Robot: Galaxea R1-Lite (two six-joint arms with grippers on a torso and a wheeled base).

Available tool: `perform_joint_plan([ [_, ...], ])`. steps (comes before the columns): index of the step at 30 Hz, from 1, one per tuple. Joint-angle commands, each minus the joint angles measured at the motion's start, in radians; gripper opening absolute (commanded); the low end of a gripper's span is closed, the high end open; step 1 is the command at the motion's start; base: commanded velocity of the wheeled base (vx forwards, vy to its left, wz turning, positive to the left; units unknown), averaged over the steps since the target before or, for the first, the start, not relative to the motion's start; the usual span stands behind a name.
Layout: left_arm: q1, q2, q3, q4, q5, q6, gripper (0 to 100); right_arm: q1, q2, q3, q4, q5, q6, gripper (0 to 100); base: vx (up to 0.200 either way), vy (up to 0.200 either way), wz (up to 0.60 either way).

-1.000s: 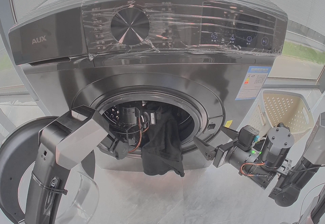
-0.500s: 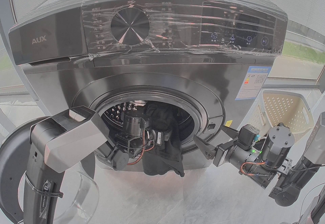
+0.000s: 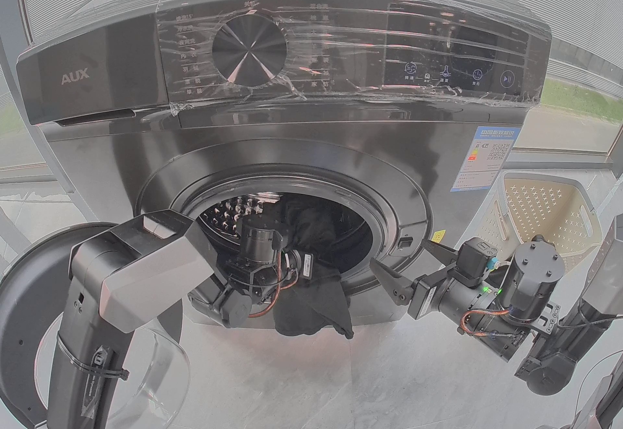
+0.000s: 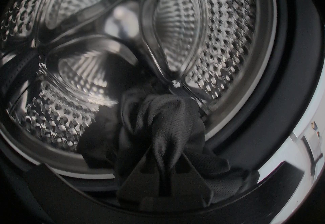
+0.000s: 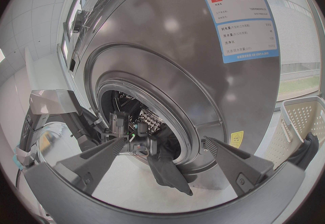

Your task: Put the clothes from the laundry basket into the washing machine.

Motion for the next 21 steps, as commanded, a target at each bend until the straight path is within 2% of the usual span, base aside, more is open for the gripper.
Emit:
perform_joint_plan([
  [1, 0.035, 0.007, -0.101, -0.038, 0.060, -0.016, 0, 0.001, -0.001, -0.002, -0.002, 0.000, 0.000, 100, 0.000, 0.000, 0.00],
  [2, 0.036, 0.007, -0.105, -0.040, 0.064, -0.016, 0, 0.001, -0.001, -0.002, -0.002, 0.000, 0.000, 100, 0.000, 0.000, 0.00],
  [3, 0.049, 0.018, -0.151, -0.049, 0.109, -0.019, 0, 0.004, -0.001, -0.002, -0.002, 0.000, 0.001, 100, 0.000, 0.000, 0.00],
  [5, 0.069, 0.021, -0.190, -0.055, 0.126, -0.019, 0, 0.007, -0.001, -0.004, -0.002, -0.001, 0.001, 100, 0.000, 0.000, 0.00],
  [14, 0.073, 0.020, -0.194, -0.066, 0.127, -0.027, 0, 0.004, -0.001, -0.004, -0.002, -0.001, 0.001, 100, 0.000, 0.000, 0.00],
  [15, 0.072, 0.018, -0.193, -0.067, 0.127, -0.029, 100, 0.002, 0.000, -0.004, -0.002, -0.001, 0.000, 100, 0.000, 0.000, 0.00],
  [21, 0.046, -0.022, -0.112, -0.061, 0.113, -0.026, 100, 0.004, -0.001, -0.002, -0.002, 0.000, 0.001, 100, 0.000, 0.000, 0.00],
])
